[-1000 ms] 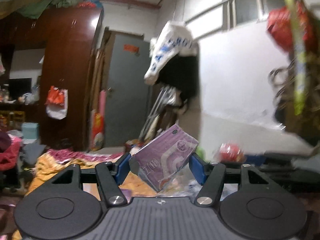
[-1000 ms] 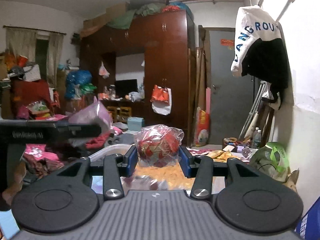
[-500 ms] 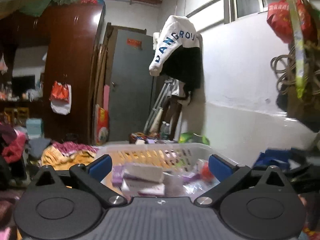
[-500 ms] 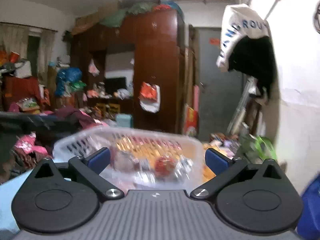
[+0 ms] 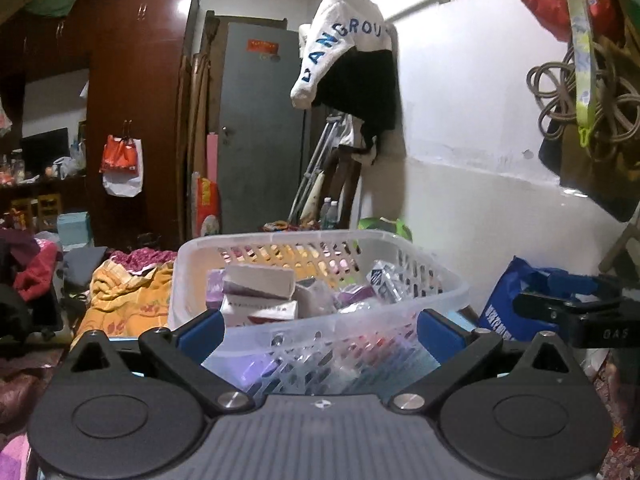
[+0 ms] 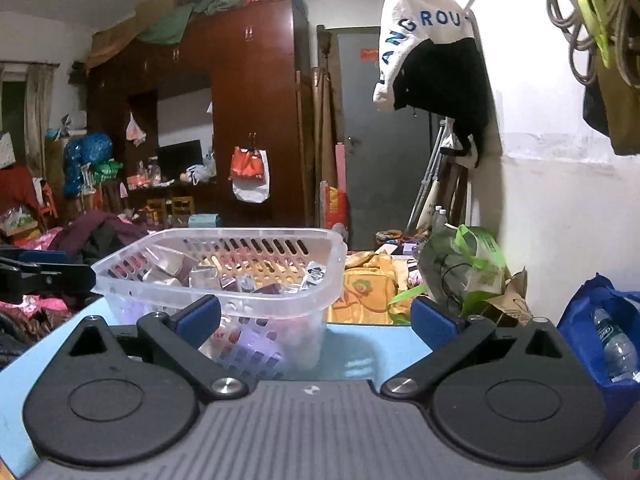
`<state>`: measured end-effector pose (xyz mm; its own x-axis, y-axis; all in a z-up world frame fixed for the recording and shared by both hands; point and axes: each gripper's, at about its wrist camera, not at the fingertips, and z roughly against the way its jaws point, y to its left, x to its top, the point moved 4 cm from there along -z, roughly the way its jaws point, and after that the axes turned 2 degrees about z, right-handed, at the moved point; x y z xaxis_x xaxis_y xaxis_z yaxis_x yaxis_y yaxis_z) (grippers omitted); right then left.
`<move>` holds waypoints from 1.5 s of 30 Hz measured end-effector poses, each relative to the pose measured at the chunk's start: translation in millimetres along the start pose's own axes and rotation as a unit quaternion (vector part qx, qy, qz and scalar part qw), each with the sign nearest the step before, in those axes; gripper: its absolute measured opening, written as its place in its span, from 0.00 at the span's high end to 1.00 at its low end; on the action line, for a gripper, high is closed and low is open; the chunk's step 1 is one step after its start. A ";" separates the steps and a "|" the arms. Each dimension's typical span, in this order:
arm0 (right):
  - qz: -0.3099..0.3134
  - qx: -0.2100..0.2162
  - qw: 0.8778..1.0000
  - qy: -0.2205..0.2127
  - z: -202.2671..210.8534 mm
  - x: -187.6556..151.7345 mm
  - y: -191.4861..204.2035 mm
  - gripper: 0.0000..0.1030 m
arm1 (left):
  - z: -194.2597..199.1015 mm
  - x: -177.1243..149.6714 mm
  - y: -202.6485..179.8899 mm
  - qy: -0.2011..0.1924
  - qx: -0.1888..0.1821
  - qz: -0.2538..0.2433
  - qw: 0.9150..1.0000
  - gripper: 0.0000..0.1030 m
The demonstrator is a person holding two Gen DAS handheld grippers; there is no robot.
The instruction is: Organize objects
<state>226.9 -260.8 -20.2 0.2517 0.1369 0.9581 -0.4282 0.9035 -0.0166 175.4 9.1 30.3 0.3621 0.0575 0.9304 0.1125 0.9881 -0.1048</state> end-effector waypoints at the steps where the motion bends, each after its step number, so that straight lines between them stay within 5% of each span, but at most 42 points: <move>1: 0.005 0.004 1.000 0.005 -2.5 -1.7 1.2 0.00 | -0.7 -0.7 0.1 0.003 0.001 0.000 1.000 0.00; 12: 0.016 0.034 0.999 0.031 -10.6 -6.3 11.5 0.00 | 2.1 -3.4 3.9 0.010 0.015 0.006 1.000 0.00; 45: 0.032 0.039 0.998 0.043 -9.5 -15.8 11.6 0.00 | 6.6 -1.6 -3.3 0.009 0.014 0.003 1.000 0.00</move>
<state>226.2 -248.6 -38.3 0.2933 0.2309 0.9277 -0.5113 0.8578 -0.0518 168.4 6.6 31.5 0.3791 0.0613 0.9233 0.0846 0.9913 -0.1005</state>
